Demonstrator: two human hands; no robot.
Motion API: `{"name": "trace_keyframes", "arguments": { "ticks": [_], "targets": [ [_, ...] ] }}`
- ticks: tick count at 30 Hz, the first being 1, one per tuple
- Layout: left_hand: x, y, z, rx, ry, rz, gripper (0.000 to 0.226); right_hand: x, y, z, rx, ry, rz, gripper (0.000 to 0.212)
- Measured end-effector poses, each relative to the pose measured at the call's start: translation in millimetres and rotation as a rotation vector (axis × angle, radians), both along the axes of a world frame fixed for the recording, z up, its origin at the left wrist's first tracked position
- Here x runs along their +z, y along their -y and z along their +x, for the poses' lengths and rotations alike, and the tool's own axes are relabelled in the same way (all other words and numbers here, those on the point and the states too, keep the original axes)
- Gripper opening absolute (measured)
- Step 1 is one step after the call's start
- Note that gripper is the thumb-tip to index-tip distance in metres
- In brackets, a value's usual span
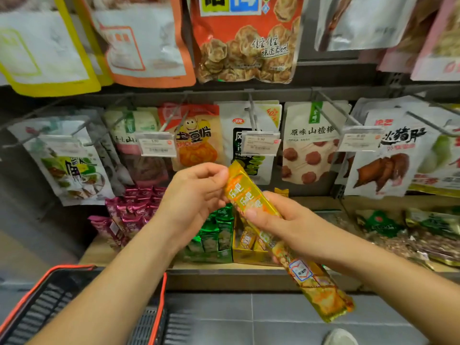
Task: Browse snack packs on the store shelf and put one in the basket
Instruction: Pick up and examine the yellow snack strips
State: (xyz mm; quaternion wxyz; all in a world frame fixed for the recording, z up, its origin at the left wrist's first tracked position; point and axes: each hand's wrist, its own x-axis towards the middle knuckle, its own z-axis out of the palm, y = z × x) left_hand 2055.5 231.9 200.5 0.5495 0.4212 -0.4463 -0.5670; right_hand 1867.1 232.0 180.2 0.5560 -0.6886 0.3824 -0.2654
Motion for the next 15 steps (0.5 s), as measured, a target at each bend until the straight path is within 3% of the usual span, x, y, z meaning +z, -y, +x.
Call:
{"name": "trace_keyframes", "arguments": {
  "ticks": [3,6,8,10,13,15],
  "targets": [
    [0,-3,4,-0.084,0.298,-0.139,0.014,-7,-3,-5,-0.055,-0.228,-0.285,0.030],
    [-5,-7,-3,-0.030,0.483,-0.185,0.023,-13,-7,-8,-0.060,-0.314,-0.364,0.025],
    [-7,-4,-7,0.066,0.438,-0.152,0.009,-13,-6,-8,-0.041,-0.296,-0.374,0.031],
    [-9,3,-4,0.171,0.349,-0.113,0.015,-12,-3,-9,0.021,-0.246,-0.327,0.039],
    [-12,10,1,0.268,0.172,-0.046,0.017,-11,-2,-11,0.092,-0.126,-0.148,0.030],
    [-16,10,1,0.251,0.120,-0.009,0.015,-14,-3,-10,0.071,-0.105,-0.150,0.027]
  ]
}}
